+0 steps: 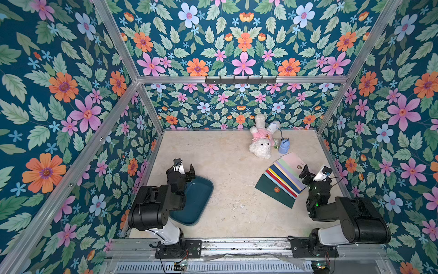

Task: Put the sealed envelopes into the storage box
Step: Move the storage box to the center of the board.

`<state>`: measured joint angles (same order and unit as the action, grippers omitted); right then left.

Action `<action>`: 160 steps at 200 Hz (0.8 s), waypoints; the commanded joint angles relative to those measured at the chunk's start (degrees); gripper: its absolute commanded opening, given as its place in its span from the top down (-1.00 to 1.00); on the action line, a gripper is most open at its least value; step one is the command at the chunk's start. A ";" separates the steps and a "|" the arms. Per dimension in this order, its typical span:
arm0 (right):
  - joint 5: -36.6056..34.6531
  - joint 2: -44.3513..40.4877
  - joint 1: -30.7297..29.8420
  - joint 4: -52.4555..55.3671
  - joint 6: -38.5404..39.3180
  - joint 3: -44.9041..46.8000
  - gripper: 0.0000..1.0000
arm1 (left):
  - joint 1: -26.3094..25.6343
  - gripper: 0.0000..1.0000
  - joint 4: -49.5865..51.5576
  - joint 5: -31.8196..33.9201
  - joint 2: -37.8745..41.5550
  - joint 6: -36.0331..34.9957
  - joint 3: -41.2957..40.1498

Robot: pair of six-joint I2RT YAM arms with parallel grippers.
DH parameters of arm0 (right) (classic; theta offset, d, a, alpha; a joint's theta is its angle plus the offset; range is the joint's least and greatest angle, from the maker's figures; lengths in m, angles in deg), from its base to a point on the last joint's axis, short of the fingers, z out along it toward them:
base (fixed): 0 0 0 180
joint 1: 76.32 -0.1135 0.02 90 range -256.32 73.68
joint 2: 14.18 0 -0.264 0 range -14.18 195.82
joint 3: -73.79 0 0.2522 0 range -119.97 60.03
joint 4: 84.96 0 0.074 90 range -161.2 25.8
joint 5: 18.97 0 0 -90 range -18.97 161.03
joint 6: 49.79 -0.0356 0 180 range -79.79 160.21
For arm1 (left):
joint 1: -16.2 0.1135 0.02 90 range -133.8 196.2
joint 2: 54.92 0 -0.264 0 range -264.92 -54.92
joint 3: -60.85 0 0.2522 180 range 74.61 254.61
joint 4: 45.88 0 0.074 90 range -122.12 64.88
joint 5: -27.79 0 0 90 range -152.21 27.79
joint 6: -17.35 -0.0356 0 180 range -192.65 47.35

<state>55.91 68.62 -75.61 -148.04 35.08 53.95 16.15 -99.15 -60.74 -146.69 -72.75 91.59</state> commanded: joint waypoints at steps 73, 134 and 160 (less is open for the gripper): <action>-0.85 -0.01 -0.02 -2.38 -0.24 -0.07 -0.99 | 0.04 -0.99 -0.96 -0.29 0.12 0.37 0.17; -0.74 0.01 -0.06 -2.35 -0.37 -0.16 -0.99 | -0.70 -0.99 -2.81 8.40 0.97 2.27 -0.88; -0.84 -0.01 -0.07 -2.43 -0.28 -0.07 -0.99 | -1.59 -0.99 4.47 15.11 13.12 3.70 -2.34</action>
<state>55.76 68.62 -75.61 -148.04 34.86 53.95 15.16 -98.29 -53.57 -141.80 -70.95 89.29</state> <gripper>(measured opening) 0.993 0.996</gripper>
